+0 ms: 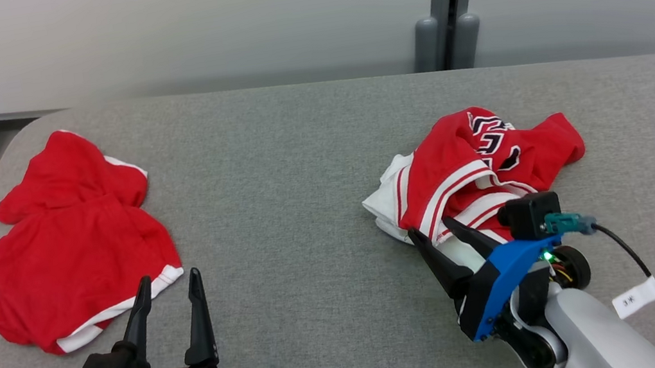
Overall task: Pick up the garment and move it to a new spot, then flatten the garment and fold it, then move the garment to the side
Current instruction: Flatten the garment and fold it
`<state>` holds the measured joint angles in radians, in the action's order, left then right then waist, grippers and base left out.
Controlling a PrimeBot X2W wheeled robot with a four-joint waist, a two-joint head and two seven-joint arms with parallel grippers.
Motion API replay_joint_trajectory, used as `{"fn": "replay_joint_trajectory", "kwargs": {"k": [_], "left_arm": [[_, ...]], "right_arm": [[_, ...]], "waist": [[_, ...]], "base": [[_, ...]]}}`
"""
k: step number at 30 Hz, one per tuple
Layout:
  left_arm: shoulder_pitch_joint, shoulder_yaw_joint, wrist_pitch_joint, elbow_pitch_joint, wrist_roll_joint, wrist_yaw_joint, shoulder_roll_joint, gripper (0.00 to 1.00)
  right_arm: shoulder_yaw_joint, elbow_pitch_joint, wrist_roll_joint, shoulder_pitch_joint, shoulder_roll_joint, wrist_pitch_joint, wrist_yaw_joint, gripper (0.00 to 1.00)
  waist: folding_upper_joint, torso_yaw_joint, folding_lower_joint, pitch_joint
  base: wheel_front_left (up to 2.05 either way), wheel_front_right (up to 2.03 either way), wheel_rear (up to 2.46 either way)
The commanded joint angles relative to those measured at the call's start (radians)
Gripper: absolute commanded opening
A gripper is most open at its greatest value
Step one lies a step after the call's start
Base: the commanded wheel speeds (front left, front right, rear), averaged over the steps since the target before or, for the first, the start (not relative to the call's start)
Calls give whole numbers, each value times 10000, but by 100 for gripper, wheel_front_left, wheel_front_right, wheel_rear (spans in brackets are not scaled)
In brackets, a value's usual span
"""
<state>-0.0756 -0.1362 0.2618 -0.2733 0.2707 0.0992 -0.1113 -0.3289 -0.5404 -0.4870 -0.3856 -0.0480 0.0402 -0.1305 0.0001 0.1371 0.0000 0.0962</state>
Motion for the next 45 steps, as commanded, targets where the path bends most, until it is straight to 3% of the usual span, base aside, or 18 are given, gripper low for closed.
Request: {"fn": "replay_joint_trajectory", "kwargs": {"k": [1, 10, 11, 13, 21, 29, 40, 45], "left_arm": [[-177, -41, 47, -14, -70, 61, 20, 100], [-427, -188, 47, -63, -87, 129, 104, 100], [-451, -194, 47, -68, -90, 133, 110, 100], [-471, -193, 47, -87, -85, 148, 120, 100], [-249, -155, 47, -147, -131, 172, 140, 100], [-112, -104, 47, -28, -127, 179, 85, 100], [-33, -148, 47, 67, -160, 206, 50, 100], [40, -189, 47, 62, -177, 215, 31, 100]], "right_arm": [[-111, -233, -310, -312, -43, -22, -5, 100], [-1158, -1959, -829, -1792, -38, -702, -5, 100], [-1255, -2068, -907, -1903, -40, -823, -5, 47], [-1506, -2188, -1089, -2062, -40, -1070, -5, 0], [-2034, -2100, -1438, -2701, -37, -1775, -5, 0], [-2491, -649, -1617, -4121, -37, -1364, -5, 0], [-2409, 1057, -2521, -6927, -35, -1330, -5, 0], [-1728, 731, -2604, -7215, -45, -1634, -5, 0]], "waist": [[-1, 139, 0, 116], [-1, 423, 0, 350], [-1, 448, 0, 347], [-1, 484, 0, 323], [-1, 468, 0, 5], [-1, 388, 0, -203], [-1, 414, 0, -343], [-1, 325, 0, -475]], "base": [[0, 0, 0], [0, 0, 0], [0, 0, 0], [0, 0, 0], [0, 0, 0], [0, 0, 0], [0, 0, 0], [0, 0, 0]]}}
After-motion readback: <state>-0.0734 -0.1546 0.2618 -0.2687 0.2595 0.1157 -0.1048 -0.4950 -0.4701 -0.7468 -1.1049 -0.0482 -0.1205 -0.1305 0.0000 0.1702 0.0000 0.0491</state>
